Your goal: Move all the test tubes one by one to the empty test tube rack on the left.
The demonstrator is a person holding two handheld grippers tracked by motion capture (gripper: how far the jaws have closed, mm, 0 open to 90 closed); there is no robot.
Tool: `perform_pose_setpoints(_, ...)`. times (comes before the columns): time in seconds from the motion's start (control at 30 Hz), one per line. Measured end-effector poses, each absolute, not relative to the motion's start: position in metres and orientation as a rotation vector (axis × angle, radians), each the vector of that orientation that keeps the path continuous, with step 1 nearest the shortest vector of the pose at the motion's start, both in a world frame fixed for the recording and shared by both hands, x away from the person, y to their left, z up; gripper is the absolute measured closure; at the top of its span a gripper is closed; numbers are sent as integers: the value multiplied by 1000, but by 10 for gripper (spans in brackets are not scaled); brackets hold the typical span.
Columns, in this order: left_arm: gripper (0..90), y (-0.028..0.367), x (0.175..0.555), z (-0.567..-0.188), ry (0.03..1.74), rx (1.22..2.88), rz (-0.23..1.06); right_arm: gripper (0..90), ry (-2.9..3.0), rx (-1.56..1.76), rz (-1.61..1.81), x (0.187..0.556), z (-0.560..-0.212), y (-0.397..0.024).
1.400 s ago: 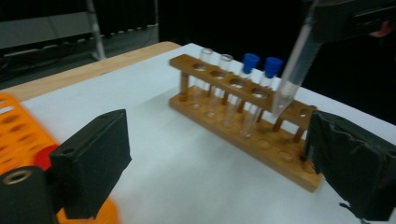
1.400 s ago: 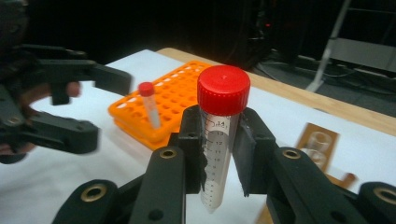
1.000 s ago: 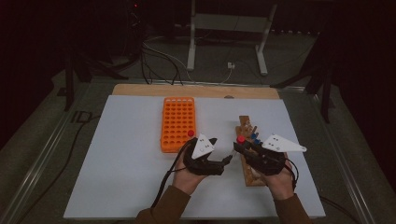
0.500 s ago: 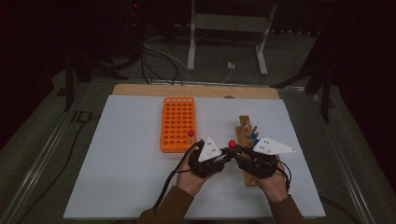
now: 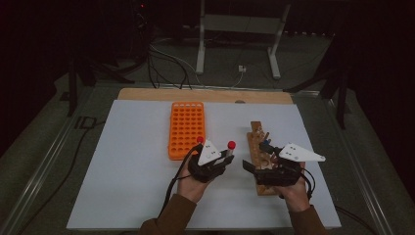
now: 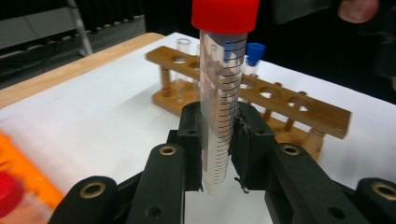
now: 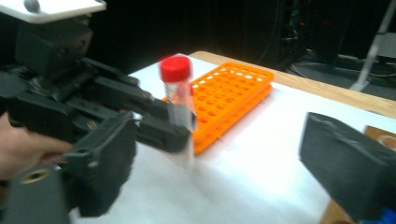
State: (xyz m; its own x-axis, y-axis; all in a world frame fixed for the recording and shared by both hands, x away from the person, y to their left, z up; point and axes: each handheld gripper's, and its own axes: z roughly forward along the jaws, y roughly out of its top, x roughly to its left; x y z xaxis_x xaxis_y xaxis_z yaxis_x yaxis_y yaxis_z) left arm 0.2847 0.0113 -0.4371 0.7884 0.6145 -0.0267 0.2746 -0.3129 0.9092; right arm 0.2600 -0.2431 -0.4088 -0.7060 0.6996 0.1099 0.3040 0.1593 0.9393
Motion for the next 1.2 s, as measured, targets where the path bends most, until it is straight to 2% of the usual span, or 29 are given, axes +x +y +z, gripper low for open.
perform_pose_setpoints(0.07,754,16,286,-437,692,1899,405,35,2088,968,1557,260,-410,-246)
perform_pose_setpoints(0.23,754,28,289,-438,723,1890,426,6,2091,974,1538,259,-413,-250)
perform_pose_setpoints(0.9,753,78,300,-449,862,1868,509,6,2059,1003,1537,258,-413,-267)
perform_pose_setpoints(1.2,753,85,310,-460,896,1867,552,6,2062,1002,1535,258,-414,-267)
